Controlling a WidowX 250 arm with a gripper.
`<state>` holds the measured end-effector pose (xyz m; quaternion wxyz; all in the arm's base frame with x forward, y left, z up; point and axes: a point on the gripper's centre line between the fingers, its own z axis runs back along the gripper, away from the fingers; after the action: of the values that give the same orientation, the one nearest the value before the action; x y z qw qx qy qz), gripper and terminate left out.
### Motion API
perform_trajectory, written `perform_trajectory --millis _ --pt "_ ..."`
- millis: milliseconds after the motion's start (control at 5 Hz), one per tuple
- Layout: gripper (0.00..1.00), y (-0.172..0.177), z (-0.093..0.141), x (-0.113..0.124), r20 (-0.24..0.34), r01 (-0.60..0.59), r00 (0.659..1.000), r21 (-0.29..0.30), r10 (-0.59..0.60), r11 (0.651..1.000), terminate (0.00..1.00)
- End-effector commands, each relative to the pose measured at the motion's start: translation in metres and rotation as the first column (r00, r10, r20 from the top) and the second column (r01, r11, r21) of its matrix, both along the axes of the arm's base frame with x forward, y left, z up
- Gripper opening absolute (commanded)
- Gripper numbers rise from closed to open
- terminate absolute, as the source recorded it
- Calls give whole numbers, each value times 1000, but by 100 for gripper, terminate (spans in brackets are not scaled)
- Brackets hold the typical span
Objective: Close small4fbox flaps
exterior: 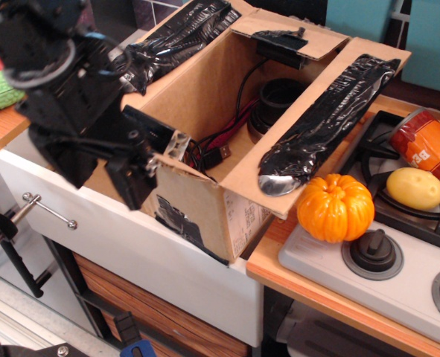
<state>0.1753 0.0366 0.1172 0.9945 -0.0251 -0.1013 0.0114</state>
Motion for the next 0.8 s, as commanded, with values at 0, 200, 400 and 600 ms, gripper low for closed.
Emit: perform_trajectory --millis 0,200,400,600 --pt "100 -5 29 34 35 57 998 54 -59 997 0" --pt "100 -6 29 52 35 95 995 40 -97 995 0" --pt "100 -12 25 65 64 118 991 31 -120 993 0" --pt "100 -14 17 71 89 141 986 15 -142 990 0"
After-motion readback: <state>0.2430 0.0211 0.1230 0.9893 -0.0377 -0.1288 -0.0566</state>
